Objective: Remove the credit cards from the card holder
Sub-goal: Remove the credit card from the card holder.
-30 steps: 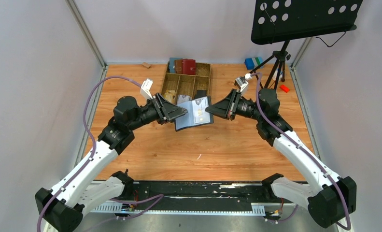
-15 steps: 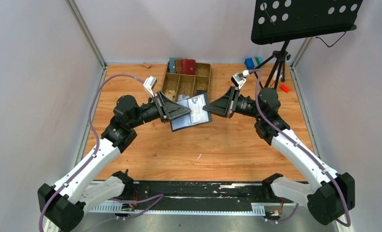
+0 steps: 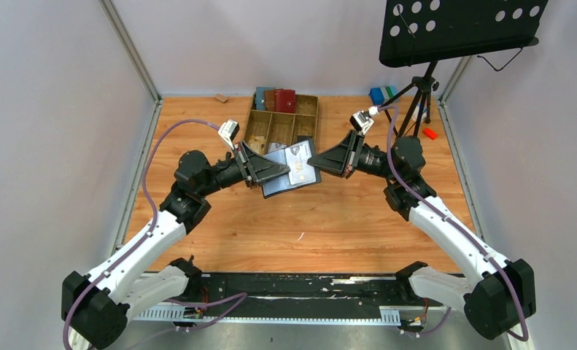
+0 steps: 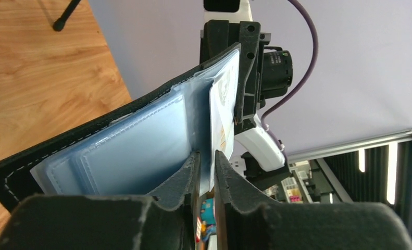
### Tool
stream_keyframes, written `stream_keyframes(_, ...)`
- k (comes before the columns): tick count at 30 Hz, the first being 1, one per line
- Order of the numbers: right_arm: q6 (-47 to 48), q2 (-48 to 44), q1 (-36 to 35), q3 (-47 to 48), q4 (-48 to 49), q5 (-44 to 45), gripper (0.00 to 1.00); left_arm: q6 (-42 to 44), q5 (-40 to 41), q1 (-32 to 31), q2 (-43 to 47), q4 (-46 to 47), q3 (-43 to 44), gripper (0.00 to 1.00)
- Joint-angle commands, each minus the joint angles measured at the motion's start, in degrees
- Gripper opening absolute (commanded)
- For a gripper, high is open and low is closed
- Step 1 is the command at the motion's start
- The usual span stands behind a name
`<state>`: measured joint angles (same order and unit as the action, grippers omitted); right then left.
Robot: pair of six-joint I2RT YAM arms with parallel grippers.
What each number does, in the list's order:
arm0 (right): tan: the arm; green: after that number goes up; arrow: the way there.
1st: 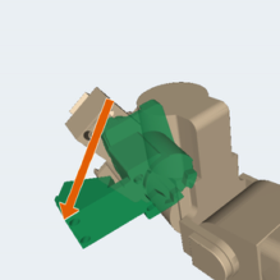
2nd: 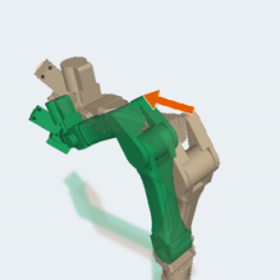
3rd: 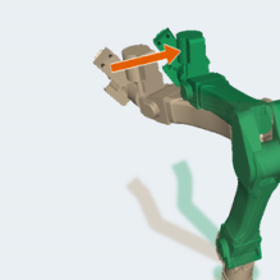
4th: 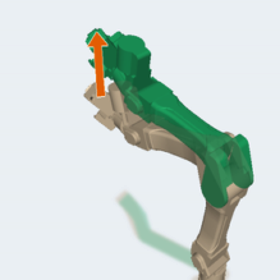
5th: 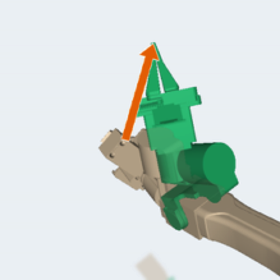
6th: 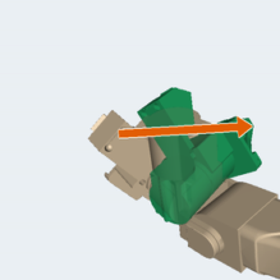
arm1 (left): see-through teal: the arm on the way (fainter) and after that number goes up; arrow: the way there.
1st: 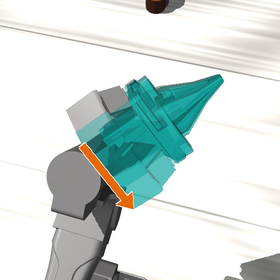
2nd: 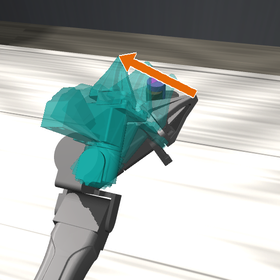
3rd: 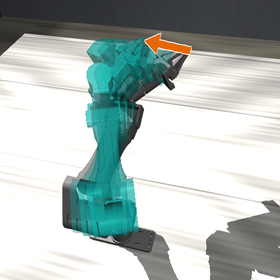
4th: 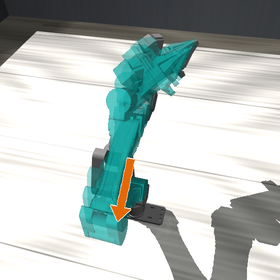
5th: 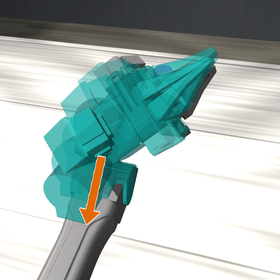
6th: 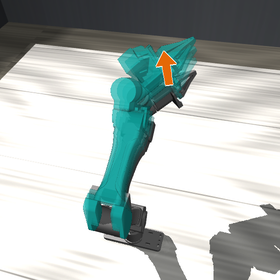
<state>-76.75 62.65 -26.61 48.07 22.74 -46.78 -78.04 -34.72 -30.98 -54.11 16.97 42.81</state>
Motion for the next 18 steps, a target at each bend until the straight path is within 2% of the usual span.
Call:
stream_keyframes(1, -3.7, -0.4, -0.4, -0.3, 8.2, -0.7, 0.00, -4.0, -0.9, 0.1, -0.6, 8.3, -0.7, 0.19)
stream_keyframes(3, -4.1, -0.2, -0.3, -0.4, 9.0, -1.0, 0.00, -4.0, -0.9, 0.0, -0.5, 8.4, -0.6, 0.17)
stream_keyframes(11, -5.3, 1.0, -0.8, -0.3, 11.7, -2.4, 0.00, -3.9, -0.6, -0.1, -1.0, 8.4, -0.5, 0.17)
stream_keyframes(18, -5.7, 2.5, -1.5, 0.2, 12.7, -3.2, 0.00, -0.3, -1.0, -1.7, -3.5, 4.7, 2.8, 0.15)
